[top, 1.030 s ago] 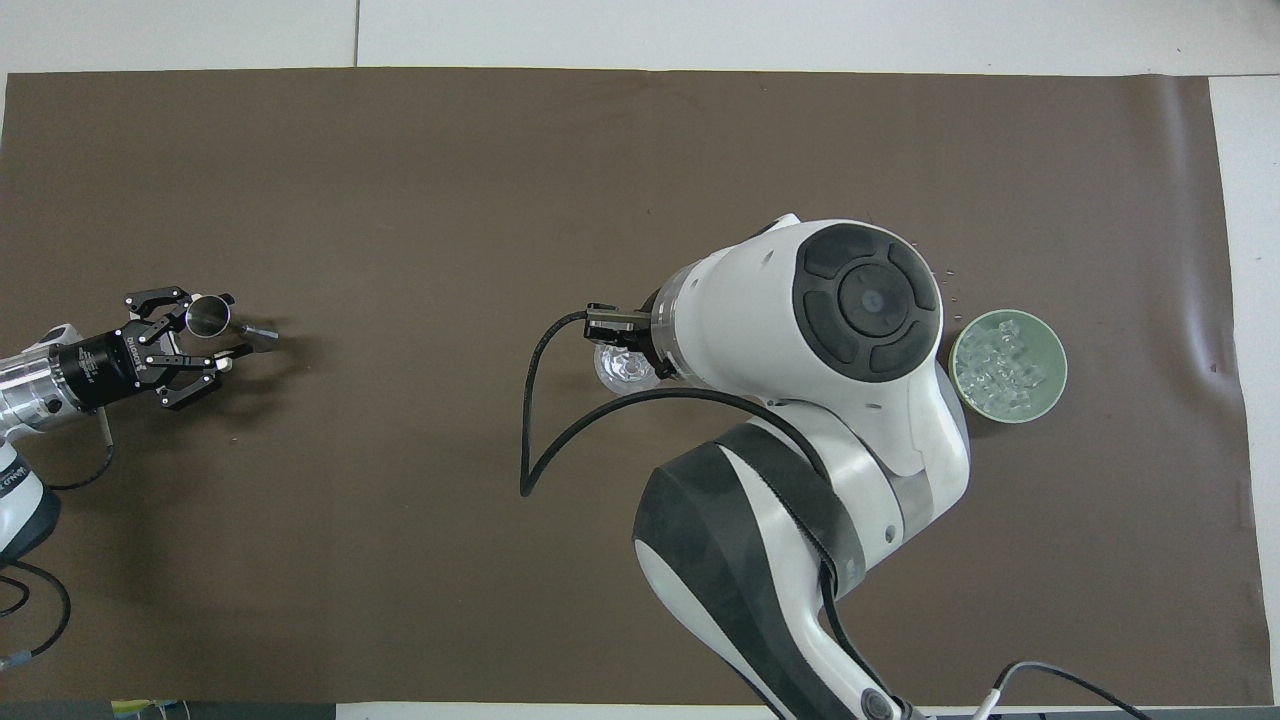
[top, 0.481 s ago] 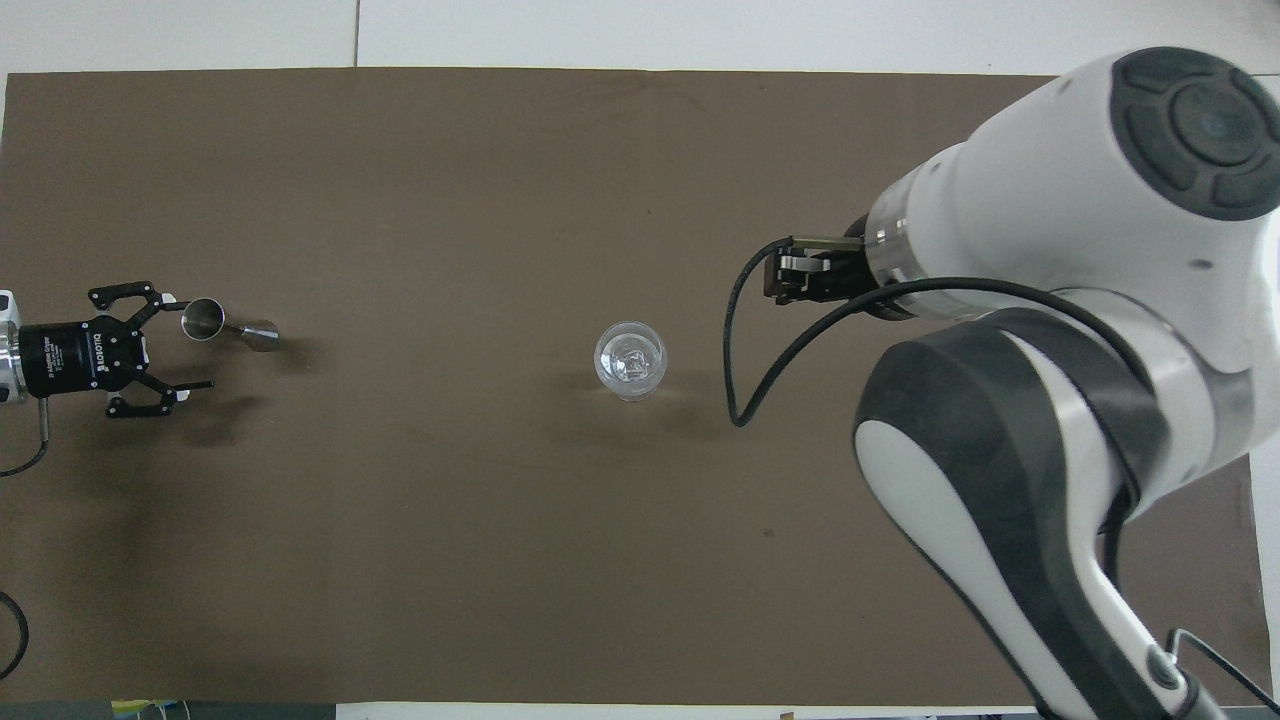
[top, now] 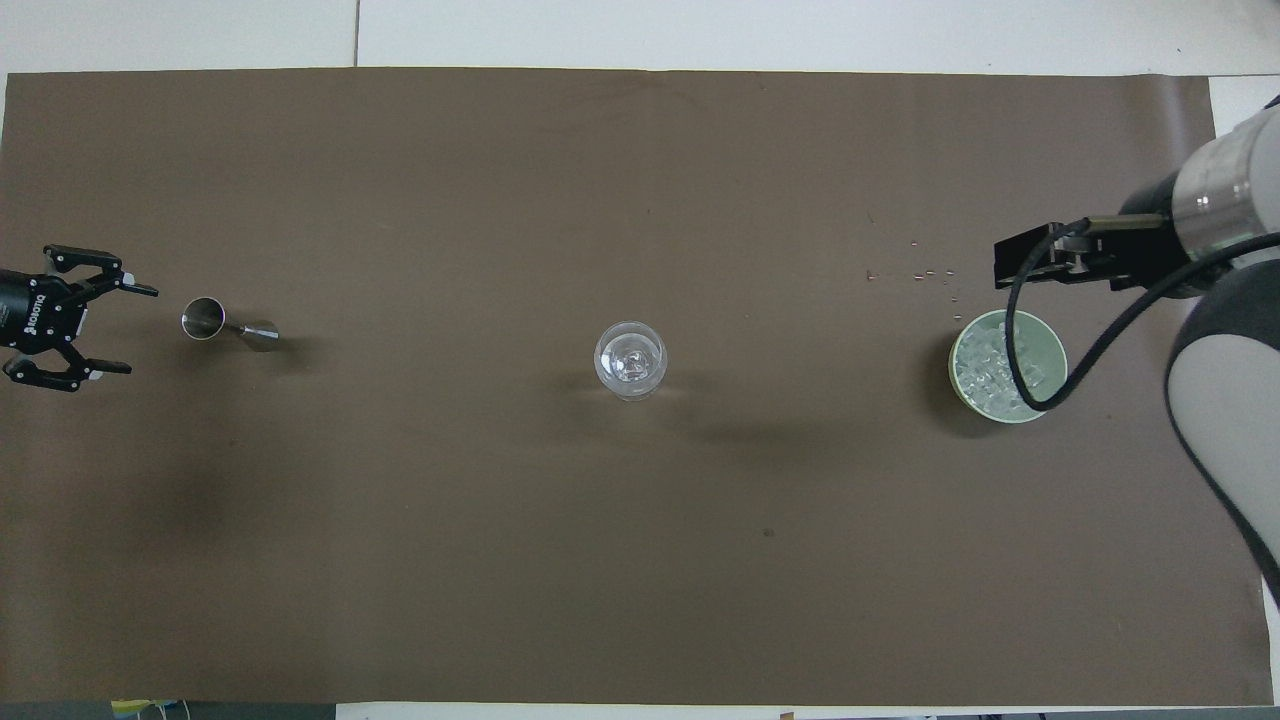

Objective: Pour wine and add ice with both arms

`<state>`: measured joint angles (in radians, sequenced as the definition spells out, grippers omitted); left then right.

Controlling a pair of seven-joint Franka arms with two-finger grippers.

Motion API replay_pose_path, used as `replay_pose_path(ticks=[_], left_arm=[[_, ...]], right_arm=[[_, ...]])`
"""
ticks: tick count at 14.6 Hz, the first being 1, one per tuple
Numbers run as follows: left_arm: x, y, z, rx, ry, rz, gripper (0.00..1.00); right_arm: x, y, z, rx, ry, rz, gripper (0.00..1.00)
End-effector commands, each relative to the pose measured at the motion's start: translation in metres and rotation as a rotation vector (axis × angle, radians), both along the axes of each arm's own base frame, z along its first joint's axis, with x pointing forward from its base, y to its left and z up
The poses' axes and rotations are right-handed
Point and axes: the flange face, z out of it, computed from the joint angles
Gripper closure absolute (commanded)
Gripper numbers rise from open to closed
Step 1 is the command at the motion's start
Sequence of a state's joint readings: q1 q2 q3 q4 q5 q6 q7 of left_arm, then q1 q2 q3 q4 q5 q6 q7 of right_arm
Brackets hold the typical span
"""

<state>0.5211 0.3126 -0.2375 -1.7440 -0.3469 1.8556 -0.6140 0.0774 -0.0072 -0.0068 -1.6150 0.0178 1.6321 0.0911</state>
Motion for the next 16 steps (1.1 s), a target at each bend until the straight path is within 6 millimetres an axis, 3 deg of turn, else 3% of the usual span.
replay_pose_path(ticks=[1,2,5,8,9,12,14,16], left_arm=[[0.005,-0.024,0.048,0.124,-0.056,-0.082,0.0],[0.005,-0.028,0.064,0.183,-0.073,-0.123,0.0],[0.007,-0.065,0.107,0.232,-0.145,-0.186,0.0],[0.003,-0.081,0.141,0.261,-0.237,-0.294,0.0],[0.0,-0.085,0.148,0.266,-0.269,-0.385,0.0],[-0.004,-0.102,0.162,0.32,-0.329,-0.614,0.0],[-0.005,-0.136,0.171,0.375,-0.346,-0.75,0.0],[-0.012,-0.152,0.182,0.399,-0.347,-0.821,0.0]], right_arm=[[-0.014,-0.055,0.007,-0.018,0.042,0.035,0.0],[-0.02,-0.07,0.01,-0.016,0.061,0.02,0.0],[-0.033,-0.107,0.008,-0.009,0.121,-0.045,0.0],[-0.046,-0.11,0.003,0.001,0.189,-0.055,0.0],[-0.045,-0.119,-0.007,0.004,0.194,-0.073,0.0],[-0.035,-0.115,-0.011,-0.003,0.152,-0.068,0.0],[-0.031,-0.116,-0.007,-0.006,0.124,-0.068,0.0],[-0.027,-0.121,-0.009,-0.006,0.097,-0.077,0.0]])
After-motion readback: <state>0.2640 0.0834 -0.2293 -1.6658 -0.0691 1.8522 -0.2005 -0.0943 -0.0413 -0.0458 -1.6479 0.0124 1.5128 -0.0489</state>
